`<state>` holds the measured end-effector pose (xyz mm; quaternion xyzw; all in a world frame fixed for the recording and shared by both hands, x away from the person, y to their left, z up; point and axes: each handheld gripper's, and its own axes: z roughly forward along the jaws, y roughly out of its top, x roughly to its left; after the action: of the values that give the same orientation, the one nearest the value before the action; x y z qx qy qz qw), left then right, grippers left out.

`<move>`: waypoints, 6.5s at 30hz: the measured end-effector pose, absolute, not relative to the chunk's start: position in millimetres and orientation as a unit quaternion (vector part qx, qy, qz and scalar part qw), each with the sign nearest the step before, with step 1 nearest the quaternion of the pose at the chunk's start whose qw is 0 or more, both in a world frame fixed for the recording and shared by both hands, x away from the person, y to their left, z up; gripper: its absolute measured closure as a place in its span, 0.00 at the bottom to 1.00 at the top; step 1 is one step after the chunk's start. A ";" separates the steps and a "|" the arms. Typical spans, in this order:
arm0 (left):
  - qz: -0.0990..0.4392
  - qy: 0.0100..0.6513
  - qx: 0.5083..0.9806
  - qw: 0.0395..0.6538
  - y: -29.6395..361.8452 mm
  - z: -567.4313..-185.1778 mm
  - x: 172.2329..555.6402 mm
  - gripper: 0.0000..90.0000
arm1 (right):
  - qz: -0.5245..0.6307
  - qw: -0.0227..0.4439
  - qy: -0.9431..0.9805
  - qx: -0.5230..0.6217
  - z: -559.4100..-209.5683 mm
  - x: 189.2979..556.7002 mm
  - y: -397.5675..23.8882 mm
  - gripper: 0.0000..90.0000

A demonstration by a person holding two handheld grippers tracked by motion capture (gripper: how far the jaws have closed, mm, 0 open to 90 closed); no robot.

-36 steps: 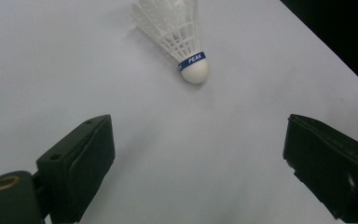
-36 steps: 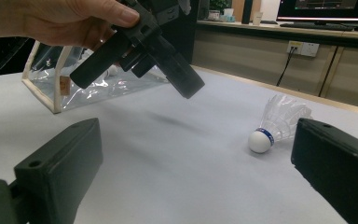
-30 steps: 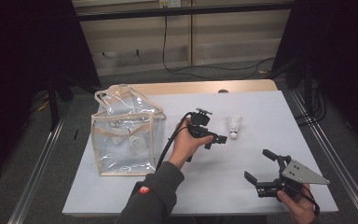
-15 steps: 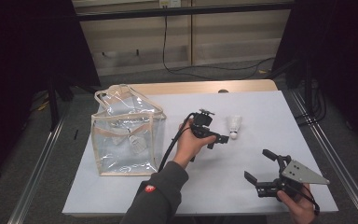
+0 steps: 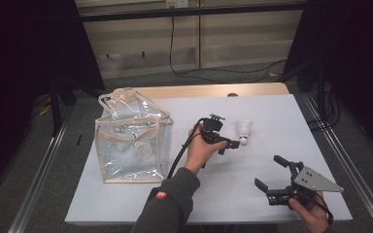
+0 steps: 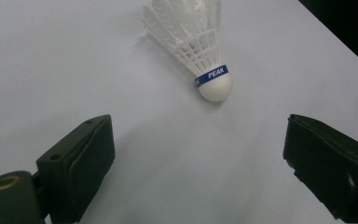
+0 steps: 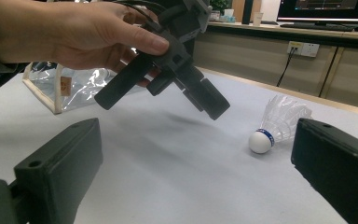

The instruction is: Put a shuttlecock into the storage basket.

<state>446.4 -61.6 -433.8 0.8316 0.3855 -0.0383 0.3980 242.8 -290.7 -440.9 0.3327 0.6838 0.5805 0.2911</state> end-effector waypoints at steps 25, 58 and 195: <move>-0.034 0.392 0.828 0.400 -77.1 -440.6 449.0 0.05 | 0.581 0.289 0.684 0.333 -440.4 242.2 -290.0 0.02; 0.001 0.396 0.837 0.379 -97.9 -449.0 454.5 0.18 | 0.581 0.289 0.686 0.330 -440.9 243.5 -290.2 0.02; -0.067 0.346 0.860 0.370 -21.8 -346.6 444.1 0.73 | 0.583 0.289 0.684 0.331 -441.4 246.4 -290.3 0.02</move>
<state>444.1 -21.8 -346.6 0.8595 0.3463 -0.0666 0.3700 246.4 -290.3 -441.4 0.3307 0.6839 0.5826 0.2890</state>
